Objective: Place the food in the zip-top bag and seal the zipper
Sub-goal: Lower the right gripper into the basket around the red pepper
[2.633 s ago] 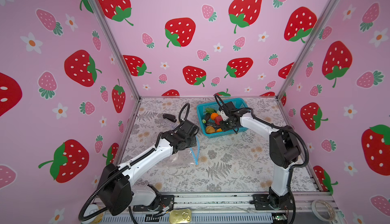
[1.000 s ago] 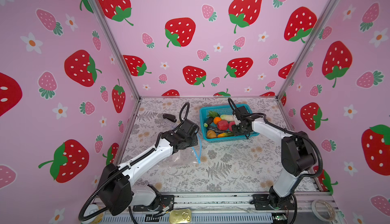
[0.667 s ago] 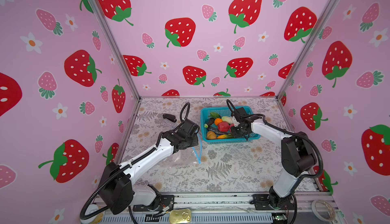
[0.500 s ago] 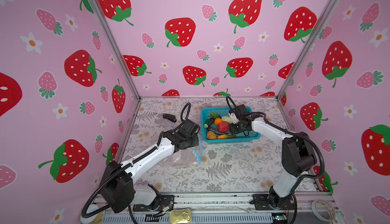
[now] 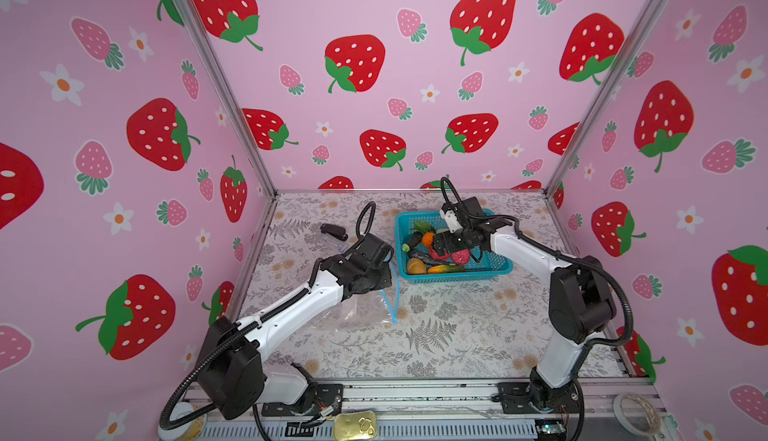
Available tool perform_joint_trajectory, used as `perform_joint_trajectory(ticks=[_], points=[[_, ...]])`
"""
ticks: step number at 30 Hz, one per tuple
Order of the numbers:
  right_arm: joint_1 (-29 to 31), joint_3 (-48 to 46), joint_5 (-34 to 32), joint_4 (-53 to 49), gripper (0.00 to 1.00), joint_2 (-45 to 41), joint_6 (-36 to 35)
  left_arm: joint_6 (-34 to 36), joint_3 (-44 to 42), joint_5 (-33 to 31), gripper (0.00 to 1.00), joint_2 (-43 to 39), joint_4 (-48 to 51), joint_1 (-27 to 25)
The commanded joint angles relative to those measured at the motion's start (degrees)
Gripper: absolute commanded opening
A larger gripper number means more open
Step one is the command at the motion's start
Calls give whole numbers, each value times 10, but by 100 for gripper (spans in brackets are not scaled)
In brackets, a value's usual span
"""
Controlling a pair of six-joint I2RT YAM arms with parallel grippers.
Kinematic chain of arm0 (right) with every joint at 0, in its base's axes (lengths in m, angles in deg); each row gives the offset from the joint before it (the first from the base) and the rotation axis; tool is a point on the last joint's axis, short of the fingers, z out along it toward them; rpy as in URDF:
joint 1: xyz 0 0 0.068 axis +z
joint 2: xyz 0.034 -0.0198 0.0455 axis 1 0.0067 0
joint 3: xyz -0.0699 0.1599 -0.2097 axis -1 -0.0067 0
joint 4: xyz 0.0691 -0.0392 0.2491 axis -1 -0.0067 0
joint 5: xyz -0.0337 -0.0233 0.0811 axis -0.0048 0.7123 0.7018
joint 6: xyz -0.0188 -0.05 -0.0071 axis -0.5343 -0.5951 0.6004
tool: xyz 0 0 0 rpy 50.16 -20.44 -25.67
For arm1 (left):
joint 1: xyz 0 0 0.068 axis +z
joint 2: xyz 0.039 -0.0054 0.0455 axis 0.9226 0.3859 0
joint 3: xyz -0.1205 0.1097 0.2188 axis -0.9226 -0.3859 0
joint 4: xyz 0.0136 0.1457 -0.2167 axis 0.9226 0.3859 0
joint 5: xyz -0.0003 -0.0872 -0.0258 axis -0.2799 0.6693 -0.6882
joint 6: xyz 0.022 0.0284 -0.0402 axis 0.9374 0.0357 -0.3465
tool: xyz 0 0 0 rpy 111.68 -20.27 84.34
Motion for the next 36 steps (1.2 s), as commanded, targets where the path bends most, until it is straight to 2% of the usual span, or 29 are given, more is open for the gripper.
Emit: perform_joint_trajectory(ticks=[1,22,36], points=[[3,10,2,7,96,15,19,-3,22,-3,12,-6,9,2],[7,51,9,-5,94,99,24,-3,27,1,11,-11,8,2],[7,53,27,-10,81,109,22,1,28,-2,11,-17,8,2]])
